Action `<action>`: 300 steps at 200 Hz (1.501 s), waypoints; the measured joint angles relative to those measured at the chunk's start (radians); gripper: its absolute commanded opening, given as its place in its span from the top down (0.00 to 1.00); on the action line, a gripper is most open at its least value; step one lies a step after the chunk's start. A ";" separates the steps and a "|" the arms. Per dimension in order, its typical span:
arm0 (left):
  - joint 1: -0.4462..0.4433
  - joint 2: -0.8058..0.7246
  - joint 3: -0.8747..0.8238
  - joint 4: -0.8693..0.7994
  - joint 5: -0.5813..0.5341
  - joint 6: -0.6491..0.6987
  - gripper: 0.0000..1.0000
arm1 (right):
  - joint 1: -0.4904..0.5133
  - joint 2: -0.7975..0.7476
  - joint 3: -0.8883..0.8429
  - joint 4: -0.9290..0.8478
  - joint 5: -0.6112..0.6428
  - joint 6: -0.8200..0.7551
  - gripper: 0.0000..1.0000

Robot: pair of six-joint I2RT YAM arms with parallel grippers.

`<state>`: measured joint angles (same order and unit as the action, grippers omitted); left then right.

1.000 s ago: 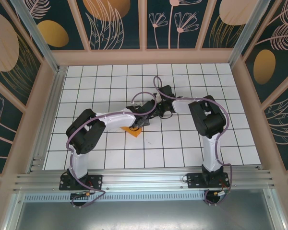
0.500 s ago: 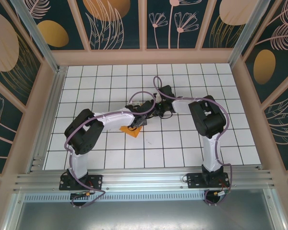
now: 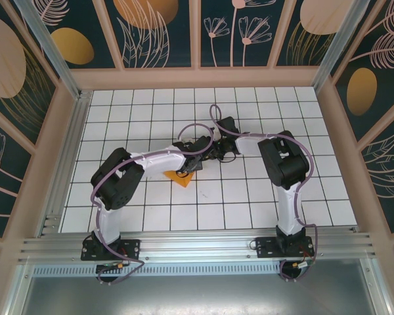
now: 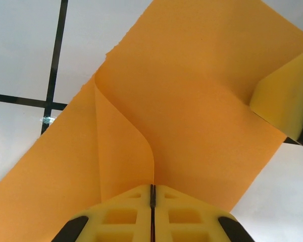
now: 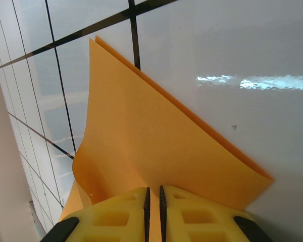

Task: Fold a paper plane with a square sheet of paper (pick it up from the middle)
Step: Fold the triangle a second time at the center of the table.

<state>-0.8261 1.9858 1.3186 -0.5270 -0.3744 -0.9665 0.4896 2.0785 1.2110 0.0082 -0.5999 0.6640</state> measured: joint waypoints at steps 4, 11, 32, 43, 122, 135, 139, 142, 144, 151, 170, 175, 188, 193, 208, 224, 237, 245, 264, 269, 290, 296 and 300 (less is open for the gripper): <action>0.001 0.002 0.000 0.000 0.000 -0.001 0.91 | 0.000 0.000 0.000 0.000 0.000 0.000 0.82; 0.003 0.004 0.000 -0.001 0.000 -0.005 0.91 | 0.000 0.000 0.000 0.000 0.000 0.000 0.82; 0.008 0.007 0.000 -0.001 0.000 -0.015 0.91 | 0.000 0.000 0.000 0.000 0.000 -0.001 0.82; 0.010 0.007 0.000 -0.001 0.000 -0.017 0.91 | 0.000 0.000 0.000 0.000 0.000 -0.002 0.82; 0.013 0.021 0.004 -0.008 -0.005 -0.034 0.91 | 0.000 0.000 0.000 0.000 0.000 -0.003 0.82; 0.013 0.022 0.004 -0.008 -0.005 -0.034 0.91 | 0.000 0.000 0.000 0.000 0.000 -0.003 0.82; 0.013 0.022 0.004 -0.008 -0.005 -0.034 0.91 | 0.000 0.000 0.000 0.000 0.000 -0.003 0.82; 0.013 0.023 0.004 -0.008 -0.005 -0.034 0.91 | 0.000 0.000 0.000 0.000 0.000 -0.003 0.82; 0.013 0.024 0.004 -0.008 -0.005 -0.035 0.91 | 0.000 0.000 0.000 0.000 0.000 -0.003 0.82; 0.013 0.025 0.004 -0.008 -0.005 -0.035 0.91 | 0.000 0.000 0.000 0.000 0.000 -0.003 0.82; 0.013 0.030 0.004 -0.008 -0.005 -0.038 0.91 | 0.000 0.000 0.000 0.000 0.000 -0.003 0.82; 0.013 0.032 0.004 -0.008 -0.005 -0.039 0.91 | 0.000 0.000 0.000 0.000 0.000 -0.003 0.82; 0.013 0.035 0.004 -0.008 -0.007 -0.042 0.91 | 0.000 0.000 0.000 0.000 0.000 -0.003 0.82; 0.013 0.035 0.004 -0.008 -0.008 -0.042 0.92 | 0.000 0.000 0.000 0.000 -0.001 -0.003 0.82; 0.013 0.036 0.004 -0.008 -0.011 -0.044 0.92 | 0.000 0.000 0.000 0.000 -0.001 -0.003 0.82; 0.013 0.038 0.005 -0.008 -0.018 -0.049 0.93 | 0.000 0.000 0.000 0.000 -0.001 -0.003 0.82; 0.013 0.040 0.006 -0.008 -0.024 -0.052 0.93 | 0.000 0.000 0.000 0.000 -0.001 -0.003 0.83; 0.013 0.041 0.007 -0.008 -0.027 -0.054 0.93 | 0.000 0.000 0.000 0.000 -0.001 -0.003 0.83; 0.013 0.042 0.008 -0.008 -0.032 -0.058 0.93 | 0.000 0.000 0.000 0.000 0.000 -0.003 0.83; 0.013 0.042 0.008 -0.008 -0.032 -0.060 0.93 | 0.000 0.000 0.000 0.000 0.000 -0.003 0.83; 0.013 0.045 0.011 -0.009 -0.034 -0.060 0.93 | 0.000 0.000 0.000 0.000 0.000 -0.003 0.82; 0.013 0.047 0.012 -0.009 -0.035 -0.060 0.93 | 0.000 0.000 0.000 0.001 -0.001 -0.003 0.82; 0.013 0.047 0.013 -0.009 -0.035 -0.060 0.93 | 0.000 0.000 0.000 0.001 -0.001 -0.002 0.82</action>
<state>-0.8135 2.0331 1.3312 -0.5362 -0.4095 -1.0264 0.4900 2.0785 1.2106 0.0093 -0.6006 0.6617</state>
